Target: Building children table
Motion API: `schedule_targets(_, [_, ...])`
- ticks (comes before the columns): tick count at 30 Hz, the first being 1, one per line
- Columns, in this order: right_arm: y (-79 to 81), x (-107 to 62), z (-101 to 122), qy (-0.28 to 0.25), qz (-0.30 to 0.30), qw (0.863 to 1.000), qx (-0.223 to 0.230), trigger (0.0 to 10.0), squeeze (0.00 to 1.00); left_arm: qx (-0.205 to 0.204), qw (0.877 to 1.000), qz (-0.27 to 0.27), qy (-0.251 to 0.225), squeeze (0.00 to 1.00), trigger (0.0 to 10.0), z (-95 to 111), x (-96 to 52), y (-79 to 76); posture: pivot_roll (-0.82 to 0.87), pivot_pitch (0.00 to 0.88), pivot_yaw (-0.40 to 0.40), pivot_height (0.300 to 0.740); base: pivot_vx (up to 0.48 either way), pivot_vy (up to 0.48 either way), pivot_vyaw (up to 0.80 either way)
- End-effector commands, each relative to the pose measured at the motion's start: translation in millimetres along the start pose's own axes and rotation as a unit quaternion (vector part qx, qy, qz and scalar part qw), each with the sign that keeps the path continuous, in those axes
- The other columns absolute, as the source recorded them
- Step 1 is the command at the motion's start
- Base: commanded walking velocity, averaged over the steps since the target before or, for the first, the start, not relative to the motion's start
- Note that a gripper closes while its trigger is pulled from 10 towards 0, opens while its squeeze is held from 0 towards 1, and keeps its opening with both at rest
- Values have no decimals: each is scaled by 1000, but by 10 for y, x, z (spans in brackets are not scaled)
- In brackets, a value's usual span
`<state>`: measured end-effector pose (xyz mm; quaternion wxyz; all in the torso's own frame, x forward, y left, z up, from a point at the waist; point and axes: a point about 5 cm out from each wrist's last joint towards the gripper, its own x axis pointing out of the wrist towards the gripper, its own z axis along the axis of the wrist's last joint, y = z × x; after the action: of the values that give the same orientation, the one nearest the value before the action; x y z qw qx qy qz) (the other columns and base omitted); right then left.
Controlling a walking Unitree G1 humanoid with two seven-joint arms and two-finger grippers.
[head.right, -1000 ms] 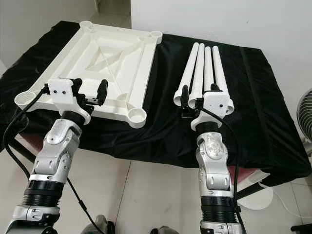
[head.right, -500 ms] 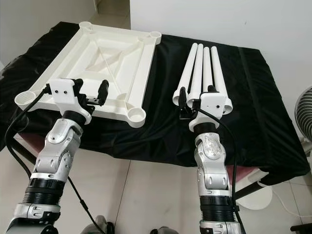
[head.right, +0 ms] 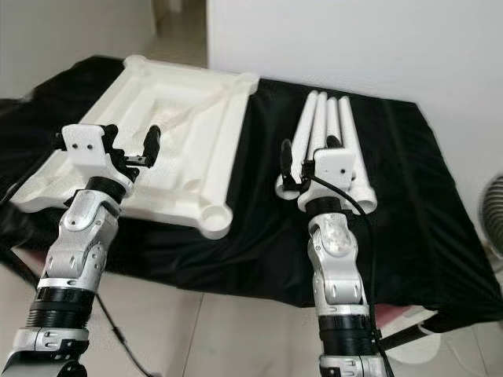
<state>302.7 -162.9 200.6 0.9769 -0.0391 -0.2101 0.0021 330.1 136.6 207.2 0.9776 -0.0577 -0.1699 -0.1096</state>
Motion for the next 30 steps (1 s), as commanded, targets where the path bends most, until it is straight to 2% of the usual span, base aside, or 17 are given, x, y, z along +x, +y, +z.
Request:
schedule_targets(1, [-2, 15, 14, -5, -4, 1000, -1, 10000, 0, 6, 1000, -10, -3, 0, 10000, 9, -1, 2, 71, 47, -44, 740, 277, 0, 0])
schedule_targets(11, [-7, 21, 6, -4, -3, 1000, -4, 10000, 0, -22, 999, -22, -11, 0, 10000, 39, -13, -13, 73, 60, -53, 740, 28, 0, 0])
schedule_targets(17, [-42, 56, -30, 8, -8, 1000, -12, 10000, 0, -11, 998, -65, 17, 0, 10000, -10, -5, -72, 76, 77, -70, 740, 0, 0, 0])
schedule_targets(19, [-51, 87, -23, 9, -5, 1000, -9, 10000, 0, -4, 994, -108, 29, 0, 10000, -32, -32, -102, 69, 91, -73, 740, 0, 0, 0])
schedule_targets(22, [-53, 98, -19, 10, -5, 1000, -9, 10000, 0, -5, 993, -114, 33, 0, 10000, -36, -32, -104, 69, 91, -73, 740, 0, 0, 0])
schedule_targets(25, [-74, 167, -34, 30, -14, 999, 7, 10000, 0, 11, 986, -158, 44, 0, 10000, -49, -31, -220, 50, 109, -59, 740, 0, 0, 0])
schedule_targets(26, [-74, 167, -34, 30, -14, 999, 7, 10000, 0, 11, 986, -158, 44, 0, 10000, -49, -31, -220, 50, 109, -59, 740, 0, 0, 0])
schedule_targets(27, [-77, 196, -36, 36, -15, 999, 16, 10000, 0, 9, 984, -172, 48, 0, 10000, -47, -23, -275, 48, 111, -56, 740, 0, 0, 0])
schedule_targets(30, [-103, 247, -45, 40, -19, 999, -1, 10000, 0, -10, 980, -191, 46, 0, 10000, -8, -2, -361, 47, 114, -46, 740, 0, 0, 0])
